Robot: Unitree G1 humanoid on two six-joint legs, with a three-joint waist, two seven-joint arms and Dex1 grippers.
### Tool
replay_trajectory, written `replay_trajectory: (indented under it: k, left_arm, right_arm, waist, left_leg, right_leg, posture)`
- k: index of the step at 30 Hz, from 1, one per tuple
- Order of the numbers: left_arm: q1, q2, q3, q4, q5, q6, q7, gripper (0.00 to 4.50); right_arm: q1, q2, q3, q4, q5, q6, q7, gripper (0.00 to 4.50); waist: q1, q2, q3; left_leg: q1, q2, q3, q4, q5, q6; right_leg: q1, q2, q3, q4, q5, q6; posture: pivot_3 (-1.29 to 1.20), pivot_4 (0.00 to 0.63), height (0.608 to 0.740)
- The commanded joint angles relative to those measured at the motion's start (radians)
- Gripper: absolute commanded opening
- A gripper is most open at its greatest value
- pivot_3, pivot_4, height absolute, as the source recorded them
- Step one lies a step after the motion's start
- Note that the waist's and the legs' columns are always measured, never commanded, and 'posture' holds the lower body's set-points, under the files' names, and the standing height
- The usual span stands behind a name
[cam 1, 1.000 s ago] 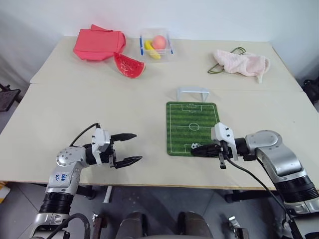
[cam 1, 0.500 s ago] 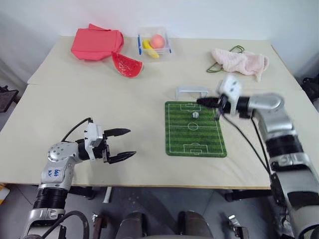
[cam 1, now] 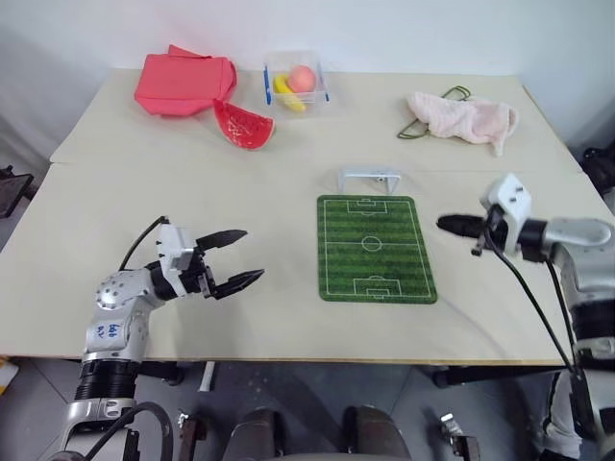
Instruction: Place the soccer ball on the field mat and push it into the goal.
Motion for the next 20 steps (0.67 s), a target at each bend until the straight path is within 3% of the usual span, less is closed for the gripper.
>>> replay_trajectory:
  k: [1, 10, 15, 20]
  left_arm:
    - [0.065, 0.031, 0.037, -0.091, -0.037, 0.013, -0.004, 4.50]
    - [0.111, 0.065, 0.083, -0.169, -0.081, 0.093, 0.033, 4.50]
    - [0.125, 0.079, 0.101, -0.165, -0.079, 0.094, 0.030, 4.50]
    - [0.132, 0.084, 0.110, -0.153, -0.071, 0.091, 0.045, 4.50]
  right_arm:
    - [0.059, -0.046, -0.124, -0.010, 0.098, -0.030, 0.066, 1.58]
    - [0.046, -0.053, -0.212, 0.256, 0.129, -0.244, 0.179, 4.43]
    - [0.029, -0.083, -0.186, 0.411, 0.092, -0.366, 0.272, 4.47]
    - [0.012, -0.085, -0.188, 0.460, 0.055, -0.394, 0.194, 4.47]
  waist:
    - [-0.003, 0.000, 0.000]
    - [-0.002, -0.001, 0.000]
    - [0.000, -0.001, 0.000]
    - [-0.003, -0.001, 0.000]
  left_leg:
    - [0.000, 0.000, 0.001, 0.000, 0.000, 0.000]
    - [0.007, 0.004, 0.004, 0.001, 0.000, 0.000]
    - [0.006, 0.004, 0.003, 0.001, 0.000, 0.000]
    - [0.006, 0.004, 0.004, 0.001, 0.000, 0.000]
  right_leg:
    - [0.000, 0.000, 0.000, 0.000, 0.000, 0.000]
    - [0.006, 0.000, 0.003, -0.002, 0.000, 0.000]
    - [0.006, 0.000, 0.003, -0.002, 0.000, 0.000]
    - [0.006, 0.000, 0.003, -0.003, 0.000, 0.000]
  posture:
    - [0.00, 0.150, 0.740]
    - [0.00, 0.150, 0.740]
    - [0.00, 0.150, 0.740]
    - [0.00, 0.150, 0.740]
